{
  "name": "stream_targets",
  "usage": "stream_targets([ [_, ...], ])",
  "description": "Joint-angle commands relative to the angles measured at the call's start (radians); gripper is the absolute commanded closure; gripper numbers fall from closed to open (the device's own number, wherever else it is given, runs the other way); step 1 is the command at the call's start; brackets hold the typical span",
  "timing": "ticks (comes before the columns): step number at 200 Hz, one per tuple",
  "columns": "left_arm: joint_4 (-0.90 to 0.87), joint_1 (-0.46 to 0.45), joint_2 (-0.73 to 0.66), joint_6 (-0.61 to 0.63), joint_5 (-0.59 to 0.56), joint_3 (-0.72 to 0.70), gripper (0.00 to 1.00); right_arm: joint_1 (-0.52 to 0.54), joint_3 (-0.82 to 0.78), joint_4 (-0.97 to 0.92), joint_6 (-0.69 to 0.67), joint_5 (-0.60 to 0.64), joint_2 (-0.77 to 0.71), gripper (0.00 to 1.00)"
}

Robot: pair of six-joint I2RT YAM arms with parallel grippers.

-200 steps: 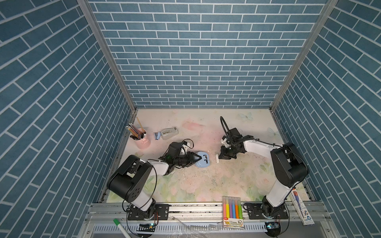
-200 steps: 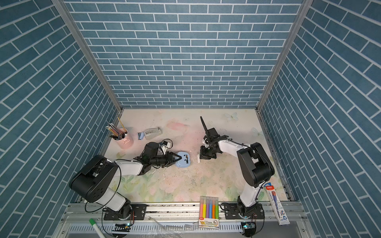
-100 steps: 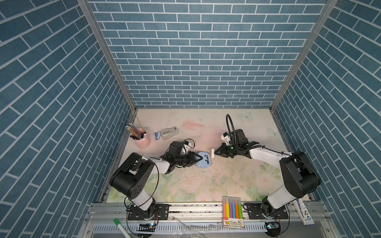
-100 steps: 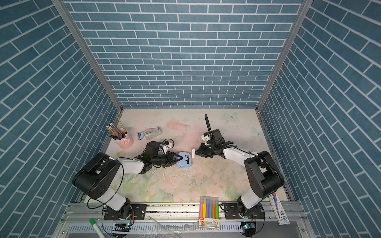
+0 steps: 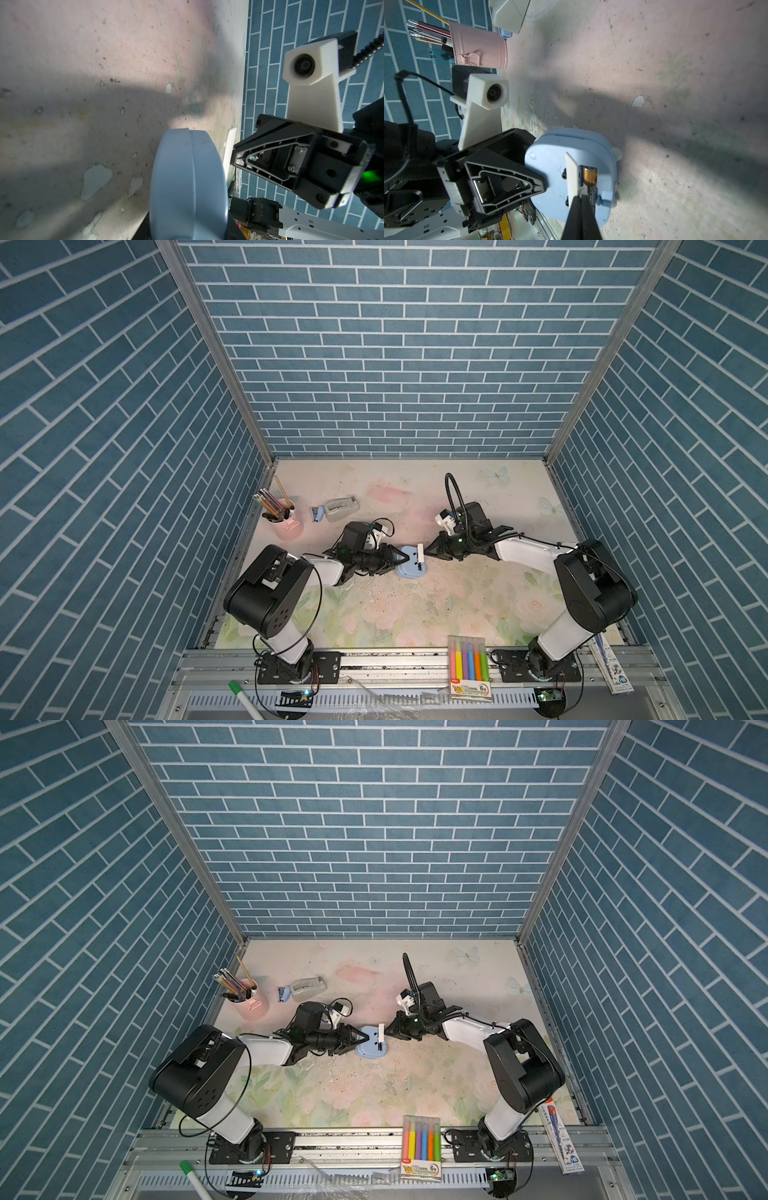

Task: Insert the battery into the alarm
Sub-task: Install the cover on the alarm.

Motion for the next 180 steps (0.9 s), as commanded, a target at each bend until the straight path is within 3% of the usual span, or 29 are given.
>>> stream_targets([
  [1, -0.098, 0.004, 0.036, 0.04, -0.039, -0.006, 1.0, 0.004, -0.021, 0.004, 0.007, -0.026, -0.006, 1.0],
  [180, -0.091, 0.014, 0.059, 0.038, -0.023, -0.004, 1.0, 0.008, -0.013, -0.018, 0.026, -0.043, 0.064, 1.0],
])
